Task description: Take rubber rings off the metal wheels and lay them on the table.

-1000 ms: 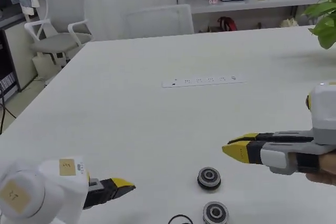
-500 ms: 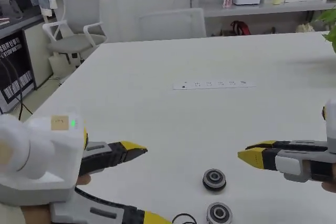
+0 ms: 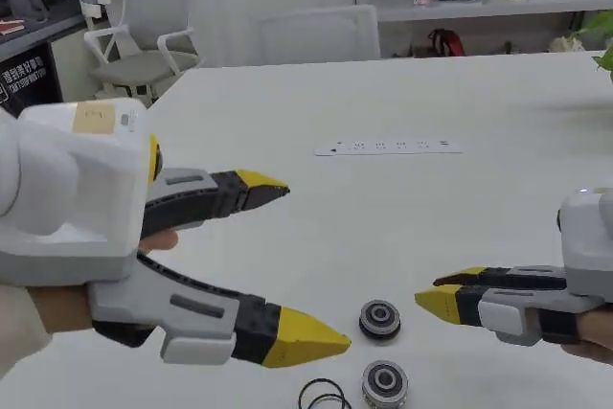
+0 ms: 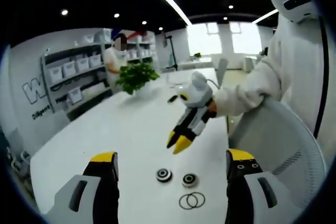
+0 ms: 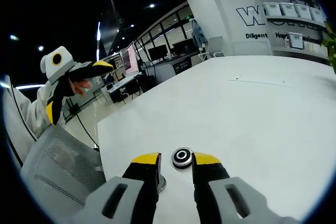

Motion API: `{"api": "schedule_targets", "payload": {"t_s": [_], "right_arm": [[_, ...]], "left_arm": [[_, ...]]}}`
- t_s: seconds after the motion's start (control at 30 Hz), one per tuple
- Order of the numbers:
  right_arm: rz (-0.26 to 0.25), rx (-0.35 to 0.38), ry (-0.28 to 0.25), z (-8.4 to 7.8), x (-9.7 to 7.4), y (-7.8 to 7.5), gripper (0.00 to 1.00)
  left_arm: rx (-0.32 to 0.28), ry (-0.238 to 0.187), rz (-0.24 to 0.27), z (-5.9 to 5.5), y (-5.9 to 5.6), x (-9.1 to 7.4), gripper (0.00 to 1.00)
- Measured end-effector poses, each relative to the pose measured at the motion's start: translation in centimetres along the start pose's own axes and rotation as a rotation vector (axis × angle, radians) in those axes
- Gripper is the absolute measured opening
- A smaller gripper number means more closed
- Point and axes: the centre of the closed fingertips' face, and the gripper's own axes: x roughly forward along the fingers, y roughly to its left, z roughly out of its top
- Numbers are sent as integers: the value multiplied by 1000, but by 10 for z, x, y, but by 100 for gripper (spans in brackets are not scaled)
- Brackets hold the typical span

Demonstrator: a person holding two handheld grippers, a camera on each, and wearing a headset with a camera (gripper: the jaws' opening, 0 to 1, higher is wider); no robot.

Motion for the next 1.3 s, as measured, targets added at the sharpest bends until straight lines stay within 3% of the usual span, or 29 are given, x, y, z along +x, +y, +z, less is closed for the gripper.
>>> {"api": "schedule_targets", "payload": {"t_s": [0.17, 0.33, 0.47, 0.67, 0.9, 1.17, 1.3], "right_arm": [[1, -2, 15, -4, 0, -1, 20], [-3, -15, 22, -5, 1, -1, 20], [-11, -19, 31, -7, 1, -3, 20], [-30, -20, 52, -12, 2, -9, 20], [-28, -24, 89, -22, 10, -11, 19], [6, -46, 147, -39, 29, -4, 18], [-6, -72, 155, -46, 35, -7, 19]], "left_arm": [[35, 1, -7, 11, 9, 10, 84], [49, 23, -25, 5, 20, 28, 82], [64, 99, -12, -14, 32, 43, 79], [29, 105, -69, -27, 33, 65, 76], [9, 116, -116, -52, 34, 89, 67], [-33, 149, -142, -88, 31, 107, 46], [-44, 173, -143, -103, 30, 113, 34]]}}
